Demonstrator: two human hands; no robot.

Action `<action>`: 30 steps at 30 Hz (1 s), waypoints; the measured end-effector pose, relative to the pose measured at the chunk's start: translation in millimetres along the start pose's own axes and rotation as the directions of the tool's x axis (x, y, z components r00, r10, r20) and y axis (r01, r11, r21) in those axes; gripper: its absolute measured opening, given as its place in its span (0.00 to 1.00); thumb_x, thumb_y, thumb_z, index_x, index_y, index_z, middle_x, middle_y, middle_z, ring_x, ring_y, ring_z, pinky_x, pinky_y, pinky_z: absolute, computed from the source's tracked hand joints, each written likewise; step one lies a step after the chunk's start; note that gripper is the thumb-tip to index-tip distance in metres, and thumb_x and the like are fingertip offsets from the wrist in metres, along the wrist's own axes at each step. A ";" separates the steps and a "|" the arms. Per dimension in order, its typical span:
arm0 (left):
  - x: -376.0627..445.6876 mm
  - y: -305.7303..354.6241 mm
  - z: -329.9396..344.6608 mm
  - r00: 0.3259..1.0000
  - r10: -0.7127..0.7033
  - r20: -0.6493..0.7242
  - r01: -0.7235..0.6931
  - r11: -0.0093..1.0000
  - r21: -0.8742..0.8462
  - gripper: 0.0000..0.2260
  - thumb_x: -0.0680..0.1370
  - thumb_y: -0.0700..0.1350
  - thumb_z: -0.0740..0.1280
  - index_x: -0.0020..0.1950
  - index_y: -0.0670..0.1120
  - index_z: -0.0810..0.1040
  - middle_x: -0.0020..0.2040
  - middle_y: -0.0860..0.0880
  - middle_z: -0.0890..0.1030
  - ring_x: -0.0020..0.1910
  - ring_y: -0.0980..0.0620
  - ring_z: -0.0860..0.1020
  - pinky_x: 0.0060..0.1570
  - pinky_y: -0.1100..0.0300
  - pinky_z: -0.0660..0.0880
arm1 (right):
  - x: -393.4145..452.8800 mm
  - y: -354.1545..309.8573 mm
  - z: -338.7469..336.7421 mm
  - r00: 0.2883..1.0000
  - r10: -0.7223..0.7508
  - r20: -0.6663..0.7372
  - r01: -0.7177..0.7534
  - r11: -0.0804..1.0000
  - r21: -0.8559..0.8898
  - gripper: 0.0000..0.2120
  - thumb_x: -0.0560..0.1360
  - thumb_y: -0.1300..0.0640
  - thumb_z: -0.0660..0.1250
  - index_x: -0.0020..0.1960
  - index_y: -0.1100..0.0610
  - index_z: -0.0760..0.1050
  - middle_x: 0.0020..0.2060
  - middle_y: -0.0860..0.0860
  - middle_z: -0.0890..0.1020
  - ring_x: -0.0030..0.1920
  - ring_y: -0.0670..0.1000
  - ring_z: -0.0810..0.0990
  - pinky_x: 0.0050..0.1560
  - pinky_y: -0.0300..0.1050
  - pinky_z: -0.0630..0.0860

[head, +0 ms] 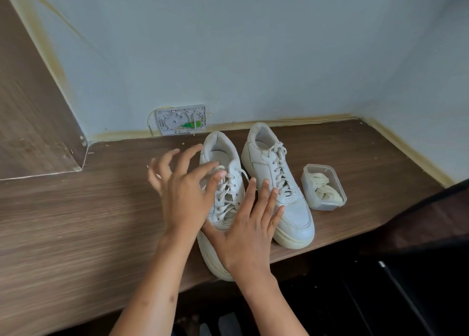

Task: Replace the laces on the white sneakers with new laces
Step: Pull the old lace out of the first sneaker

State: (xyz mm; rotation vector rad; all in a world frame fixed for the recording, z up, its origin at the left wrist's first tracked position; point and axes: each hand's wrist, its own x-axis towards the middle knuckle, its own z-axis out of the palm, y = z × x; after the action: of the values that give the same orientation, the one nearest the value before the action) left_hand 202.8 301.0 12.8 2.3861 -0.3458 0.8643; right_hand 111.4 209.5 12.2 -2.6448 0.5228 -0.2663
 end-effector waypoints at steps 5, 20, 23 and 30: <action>-0.1 5.2 -1.7 0.986 -0.072 -0.152 0.072 0.997 -0.007 0.02 0.74 0.48 0.71 0.44 0.54 0.84 0.55 0.57 0.81 0.60 0.47 0.72 0.66 0.38 0.61 | -0.4 -0.4 0.7 1.000 0.010 -0.008 -0.010 1.000 0.007 0.57 0.67 0.21 0.50 0.76 0.54 0.26 0.76 0.54 0.28 0.72 0.53 0.20 0.71 0.53 0.23; 8.4 -27.4 -20.7 0.642 -0.750 -0.159 0.685 0.654 -0.321 0.07 0.81 0.48 0.61 0.56 0.49 0.76 0.61 0.47 0.76 0.61 0.40 0.73 0.59 0.48 0.64 | 2.3 0.0 3.4 1.000 0.030 0.000 -0.030 0.997 0.071 0.54 0.63 0.22 0.43 0.72 0.52 0.20 0.74 0.53 0.25 0.70 0.52 0.18 0.67 0.50 0.18; 4.2 -26.9 -16.8 0.707 -0.707 0.035 0.707 0.703 -0.083 0.11 0.78 0.46 0.67 0.60 0.50 0.76 0.67 0.47 0.71 0.67 0.38 0.67 0.64 0.42 0.62 | 1.9 0.5 6.3 0.999 0.030 -0.017 -0.029 0.997 0.070 0.54 0.64 0.22 0.46 0.72 0.52 0.21 0.75 0.53 0.26 0.71 0.52 0.18 0.68 0.51 0.19; 9.7 -26.8 -26.1 0.933 -0.041 0.358 0.135 0.961 -0.243 0.23 0.78 0.61 0.62 0.73 0.66 0.65 0.75 0.51 0.62 0.71 0.49 0.62 0.67 0.49 0.56 | 4.3 1.3 -1.1 0.991 -0.066 -0.119 0.105 0.929 0.356 0.31 0.79 0.36 0.58 0.78 0.36 0.48 0.78 0.47 0.39 0.75 0.47 0.26 0.72 0.49 0.25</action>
State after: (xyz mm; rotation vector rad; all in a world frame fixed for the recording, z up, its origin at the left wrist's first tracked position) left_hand 208.2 337.6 24.0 2.2752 -0.4561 0.3215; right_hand 114.6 206.3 13.0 -2.3039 0.3515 -0.4830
